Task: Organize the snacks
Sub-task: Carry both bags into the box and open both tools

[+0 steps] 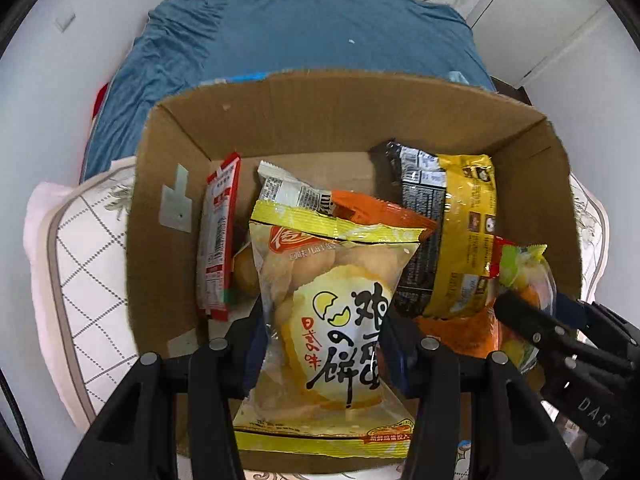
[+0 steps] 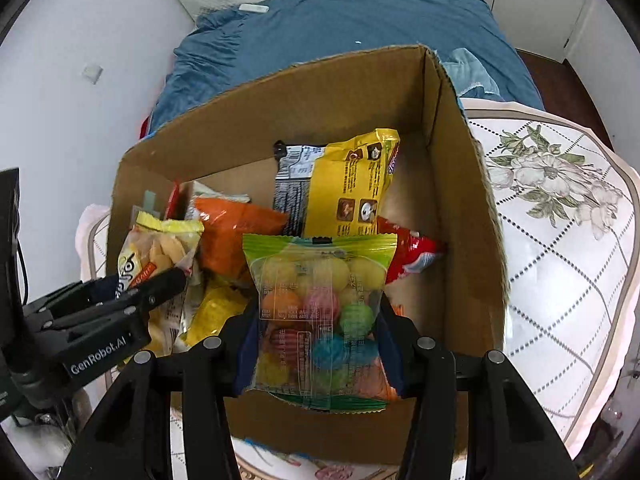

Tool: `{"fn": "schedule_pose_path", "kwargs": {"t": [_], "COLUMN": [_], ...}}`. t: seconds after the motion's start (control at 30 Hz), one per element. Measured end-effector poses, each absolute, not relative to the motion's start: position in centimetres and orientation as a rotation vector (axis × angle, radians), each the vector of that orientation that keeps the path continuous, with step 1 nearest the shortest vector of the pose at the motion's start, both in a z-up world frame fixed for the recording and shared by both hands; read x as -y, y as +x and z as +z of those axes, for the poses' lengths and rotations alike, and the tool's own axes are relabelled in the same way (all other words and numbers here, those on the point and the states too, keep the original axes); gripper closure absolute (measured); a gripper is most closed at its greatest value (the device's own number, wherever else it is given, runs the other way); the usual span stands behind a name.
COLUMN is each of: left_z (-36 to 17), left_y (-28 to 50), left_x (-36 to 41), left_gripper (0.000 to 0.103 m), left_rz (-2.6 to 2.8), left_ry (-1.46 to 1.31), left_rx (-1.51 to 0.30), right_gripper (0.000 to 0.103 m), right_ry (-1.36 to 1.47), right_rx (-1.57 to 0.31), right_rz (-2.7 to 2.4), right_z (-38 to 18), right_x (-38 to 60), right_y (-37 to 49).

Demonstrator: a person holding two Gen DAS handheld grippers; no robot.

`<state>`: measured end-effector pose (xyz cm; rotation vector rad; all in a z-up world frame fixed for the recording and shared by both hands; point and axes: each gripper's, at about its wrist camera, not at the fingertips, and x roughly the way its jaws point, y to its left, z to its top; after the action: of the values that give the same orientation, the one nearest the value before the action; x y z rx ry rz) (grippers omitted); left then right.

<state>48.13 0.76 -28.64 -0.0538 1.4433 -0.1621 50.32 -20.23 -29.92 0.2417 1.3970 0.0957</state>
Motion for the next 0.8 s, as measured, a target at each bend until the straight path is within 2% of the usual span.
{"fn": "schedule_pose_path", "kwargs": {"t": [0.1,0.13,0.17,0.23,0.3,0.33,0.37,0.43,0.47,0.8], "left_z": [-29.6,-29.8,-30.2,-30.6,-30.3,-30.2,-30.0,-29.6,-29.4,-27.4], "left_y": [48.6,48.7,48.8,49.1,49.2,49.2,49.2,49.2,49.1,47.4], "left_x": [-0.7,-0.8,-1.0,-1.2,-1.2,-1.2,-1.3,-1.2,-1.2,-1.6], "left_gripper": [0.055,0.055,0.053,0.050,0.039,0.026,0.019,0.017,0.013,0.009], "left_rz": [-0.154,-0.142,-0.139,-0.149,-0.147,-0.148,-0.143,-0.143,-0.132,-0.115], "left_ry": [-0.050,-0.057,-0.078,-0.113,-0.102,-0.097,-0.098,-0.093,-0.081,-0.057], "left_rx": [-1.466,-1.478,-1.497,-1.512,-1.491,-1.483,-1.473,-1.461,-1.454,-1.389], "right_gripper": [0.048,0.045,0.027,0.004,0.004,0.004,0.004,0.004,0.004,0.004], "right_ry": [0.251,0.259,0.250,0.195,0.163,0.157,0.150,0.138,0.136,0.115], "right_rx": [-1.414,-1.429,-1.448,-1.455,-1.441,-1.439,-1.435,-1.431,-1.431,-1.418], "right_rz": [0.097,0.099,0.094,0.077,0.067,0.064,0.063,0.053,0.050,0.003], "right_z": [-31.0,-31.4,-31.9,-32.1,-31.7,-31.6,-31.4,-31.1,-31.1,-29.7], "right_x": [20.4,20.4,20.4,20.1,19.9,19.8,19.8,19.8,19.8,20.3], "right_y": [51.1,51.3,51.6,51.8,51.8,51.8,51.9,51.8,51.8,50.5]}}
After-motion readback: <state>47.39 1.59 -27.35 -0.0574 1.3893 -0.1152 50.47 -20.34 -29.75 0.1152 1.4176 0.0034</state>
